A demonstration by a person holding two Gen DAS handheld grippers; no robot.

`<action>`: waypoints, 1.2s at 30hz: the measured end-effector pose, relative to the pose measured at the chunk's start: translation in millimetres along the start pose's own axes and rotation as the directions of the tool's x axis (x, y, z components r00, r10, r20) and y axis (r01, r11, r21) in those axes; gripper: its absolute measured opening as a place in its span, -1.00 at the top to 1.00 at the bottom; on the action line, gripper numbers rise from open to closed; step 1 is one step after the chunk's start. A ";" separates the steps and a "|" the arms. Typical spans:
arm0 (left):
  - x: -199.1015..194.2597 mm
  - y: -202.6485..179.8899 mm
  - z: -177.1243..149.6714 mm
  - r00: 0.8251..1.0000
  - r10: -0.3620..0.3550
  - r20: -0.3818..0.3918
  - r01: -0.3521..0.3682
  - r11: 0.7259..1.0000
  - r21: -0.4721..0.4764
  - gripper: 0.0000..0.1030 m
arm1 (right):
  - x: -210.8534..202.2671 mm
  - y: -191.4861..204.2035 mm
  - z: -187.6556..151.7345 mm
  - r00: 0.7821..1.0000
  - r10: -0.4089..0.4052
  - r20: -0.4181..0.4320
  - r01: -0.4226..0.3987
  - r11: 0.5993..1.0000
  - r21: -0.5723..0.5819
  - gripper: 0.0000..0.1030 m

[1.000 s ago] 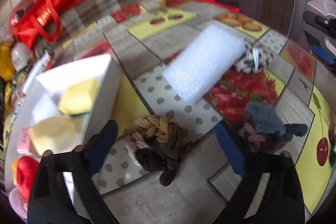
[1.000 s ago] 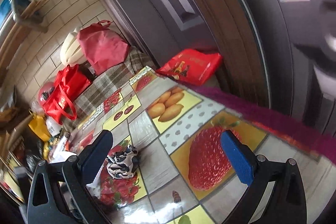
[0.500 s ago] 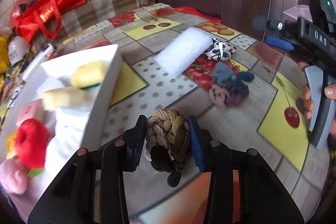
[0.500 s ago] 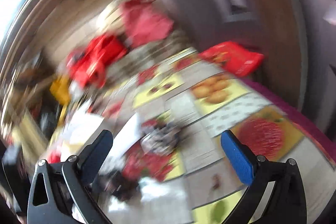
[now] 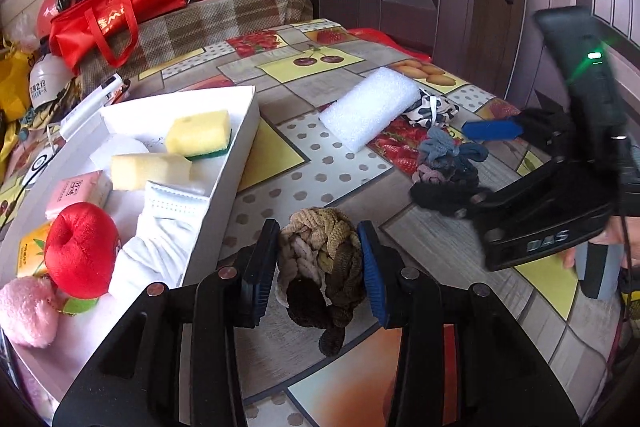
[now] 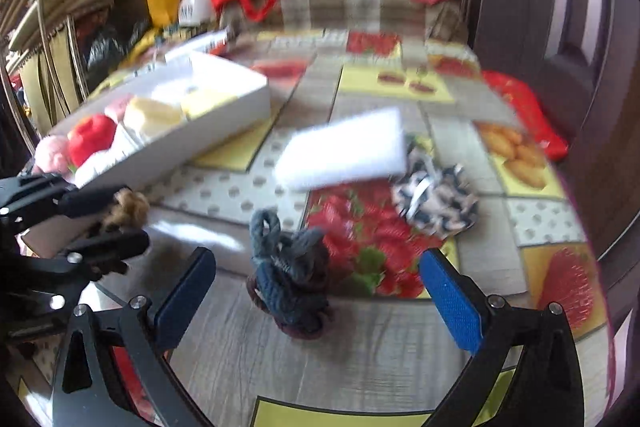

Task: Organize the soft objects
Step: 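Grasp the brown rope toy with the left tool while the right tool grasps the blue knotted cloth, then carry the rope toy and blue cloth over the white box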

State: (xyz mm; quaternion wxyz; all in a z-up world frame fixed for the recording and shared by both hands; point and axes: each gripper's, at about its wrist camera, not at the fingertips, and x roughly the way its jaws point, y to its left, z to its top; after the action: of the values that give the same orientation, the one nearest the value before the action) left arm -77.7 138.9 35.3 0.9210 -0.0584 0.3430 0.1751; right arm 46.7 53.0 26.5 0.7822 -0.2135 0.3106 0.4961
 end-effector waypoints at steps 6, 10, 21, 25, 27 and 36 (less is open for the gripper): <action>-2.9 -1.7 -0.3 1.000 0.001 0.013 -0.001 1.000 0.010 0.25 | 6.8 6.3 -1.2 0.998 0.050 -0.046 -0.051 0.998 -0.024 0.34; -7.0 -0.7 -0.8 0.999 0.012 0.034 -0.012 1.000 0.003 0.24 | -9.9 17.5 -3.3 0.999 0.023 0.036 -0.020 0.997 -0.070 0.44; -47.0 4.5 -10.1 0.964 0.122 0.236 -0.115 0.992 -0.042 0.24 | -55.4 43.8 1.6 0.920 -0.034 0.390 0.024 0.999 0.030 0.43; -53.3 12.1 -12.7 0.955 0.149 0.256 -0.133 0.988 -0.081 0.24 | -58.8 49.5 1.6 0.908 -0.032 0.418 0.027 0.999 0.017 0.43; -55.8 14.1 -13.9 0.952 0.158 0.263 -0.138 0.986 -0.090 0.24 | -59.5 48.1 1.2 0.907 -0.033 0.419 0.025 0.999 0.025 0.43; -65.0 17.2 -19.0 0.934 0.201 0.294 -0.178 0.979 -0.103 0.24 | -55.3 41.3 2.9 0.915 -0.038 0.402 0.012 0.998 0.067 0.43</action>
State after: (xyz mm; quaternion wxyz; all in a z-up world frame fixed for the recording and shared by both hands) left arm -141.3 132.2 63.5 0.9386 -0.0318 0.1951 0.2827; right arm -7.5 36.5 66.1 0.8421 -0.0860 0.1553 0.5093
